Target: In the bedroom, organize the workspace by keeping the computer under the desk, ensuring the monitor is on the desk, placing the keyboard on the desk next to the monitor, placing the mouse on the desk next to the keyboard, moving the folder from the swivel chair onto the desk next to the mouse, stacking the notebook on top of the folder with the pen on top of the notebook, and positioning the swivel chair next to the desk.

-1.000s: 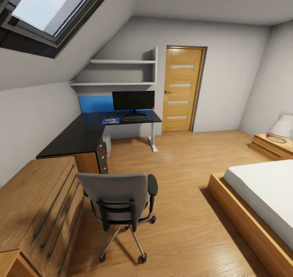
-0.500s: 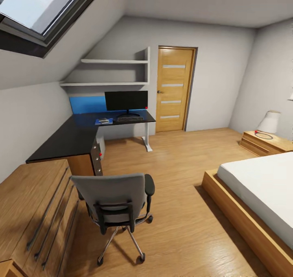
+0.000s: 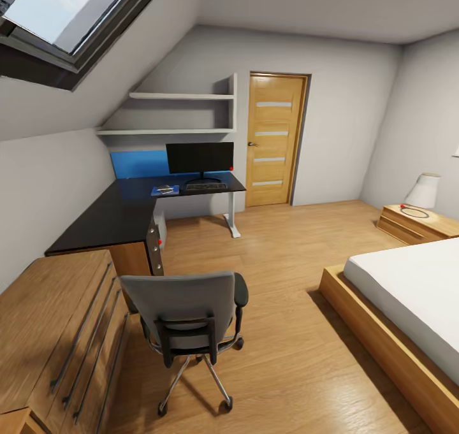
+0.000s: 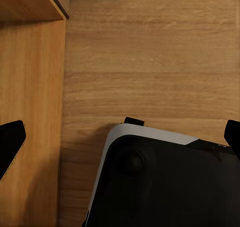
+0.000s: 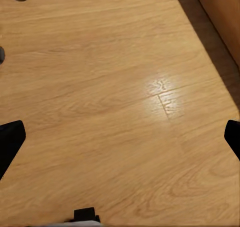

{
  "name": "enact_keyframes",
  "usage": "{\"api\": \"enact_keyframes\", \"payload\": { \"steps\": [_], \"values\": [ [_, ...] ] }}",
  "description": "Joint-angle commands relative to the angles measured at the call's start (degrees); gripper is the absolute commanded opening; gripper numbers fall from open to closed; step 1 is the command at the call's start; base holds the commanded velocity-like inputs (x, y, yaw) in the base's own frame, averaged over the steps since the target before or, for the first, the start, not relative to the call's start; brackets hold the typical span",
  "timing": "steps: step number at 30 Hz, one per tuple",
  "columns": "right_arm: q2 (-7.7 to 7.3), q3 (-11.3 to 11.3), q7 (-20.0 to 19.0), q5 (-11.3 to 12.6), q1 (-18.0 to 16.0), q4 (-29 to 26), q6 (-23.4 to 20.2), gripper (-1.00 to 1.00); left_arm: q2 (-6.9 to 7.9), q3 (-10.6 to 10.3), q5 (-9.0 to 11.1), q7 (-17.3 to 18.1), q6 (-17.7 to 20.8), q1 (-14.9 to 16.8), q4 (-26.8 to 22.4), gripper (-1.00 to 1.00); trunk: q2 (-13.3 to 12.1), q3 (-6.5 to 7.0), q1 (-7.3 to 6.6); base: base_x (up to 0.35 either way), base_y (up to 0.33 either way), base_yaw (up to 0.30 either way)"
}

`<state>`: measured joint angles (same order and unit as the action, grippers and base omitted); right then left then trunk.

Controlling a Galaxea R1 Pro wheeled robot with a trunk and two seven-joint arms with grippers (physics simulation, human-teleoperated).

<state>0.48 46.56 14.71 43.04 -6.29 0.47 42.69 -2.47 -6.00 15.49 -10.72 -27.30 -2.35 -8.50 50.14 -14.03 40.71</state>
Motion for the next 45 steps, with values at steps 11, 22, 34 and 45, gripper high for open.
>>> {"api": "enact_keyframes", "payload": {
  "steps": [11, 22, 34, 45],
  "values": [
    [0.12, 0.63, 0.5, -0.26, -0.03, -0.26, -1.35, 1.0, 0.14, -0.33, 0.33, -0.35, -0.05, -0.02, -0.11, 1.0, 0.05, -0.06, 0.01, 0.0, 0.077, 0.0],
    [-0.03, 0.61, 0.1, -0.32, -0.03, -0.29, -1.39, 1.0, 0.17, -0.25, 0.38, -0.35, -0.12, -0.02, -0.11, 1.0, 0.05, -0.06, 0.01, -0.018, 0.005, 0.0],
    [-0.04, 0.57, -1.28, -0.33, -0.03, -0.21, -1.38, 1.0, 0.11, -0.3, 0.33, -0.35, -0.07, -0.02, -0.11, 1.0, 0.05, -0.06, 0.01, -0.082, 0.0, 0.0],
    [-0.11, 0.56, -1.34, -0.33, -0.03, -0.21, -1.38, 1.0, 0.14, -0.3, 0.37, -0.35, -0.07, -0.02, -0.11, 1.0, 0.05, -0.06, 0.01, -0.008, 0.0, 0.0]
  ]
}}
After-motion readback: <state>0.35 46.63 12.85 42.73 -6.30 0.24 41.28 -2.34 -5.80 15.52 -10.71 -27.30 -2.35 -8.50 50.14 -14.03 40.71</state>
